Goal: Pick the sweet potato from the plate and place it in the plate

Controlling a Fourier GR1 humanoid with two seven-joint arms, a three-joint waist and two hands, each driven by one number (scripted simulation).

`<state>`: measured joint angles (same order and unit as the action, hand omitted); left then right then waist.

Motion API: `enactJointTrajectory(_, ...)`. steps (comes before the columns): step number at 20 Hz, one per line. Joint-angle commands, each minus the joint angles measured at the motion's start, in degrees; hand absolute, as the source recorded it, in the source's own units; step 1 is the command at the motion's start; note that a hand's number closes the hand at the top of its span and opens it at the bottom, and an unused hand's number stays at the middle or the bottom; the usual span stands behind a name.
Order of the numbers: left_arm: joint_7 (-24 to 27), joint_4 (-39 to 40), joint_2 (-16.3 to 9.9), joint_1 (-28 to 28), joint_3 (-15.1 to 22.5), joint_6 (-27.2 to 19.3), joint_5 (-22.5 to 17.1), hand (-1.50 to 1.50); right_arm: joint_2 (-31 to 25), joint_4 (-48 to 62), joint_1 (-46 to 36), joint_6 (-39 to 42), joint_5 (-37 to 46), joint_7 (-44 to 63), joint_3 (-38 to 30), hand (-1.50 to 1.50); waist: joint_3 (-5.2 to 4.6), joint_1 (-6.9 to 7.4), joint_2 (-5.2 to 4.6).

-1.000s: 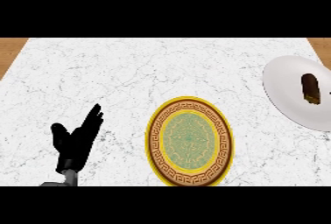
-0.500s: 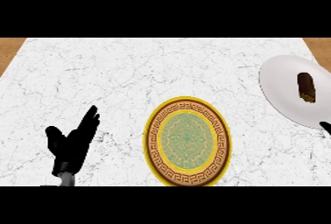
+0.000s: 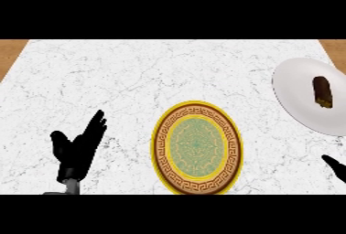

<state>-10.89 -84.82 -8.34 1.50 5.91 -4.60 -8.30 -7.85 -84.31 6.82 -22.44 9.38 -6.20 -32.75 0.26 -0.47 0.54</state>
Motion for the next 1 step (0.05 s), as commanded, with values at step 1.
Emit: enactJointTrajectory(1,1.52,3.57,0.98,1.41,0.36,0.63,1.48,0.00,2.03,-6.00,3.00,-1.06,1.87,3.45,2.20,-1.50,-0.29,0.29,-0.51)
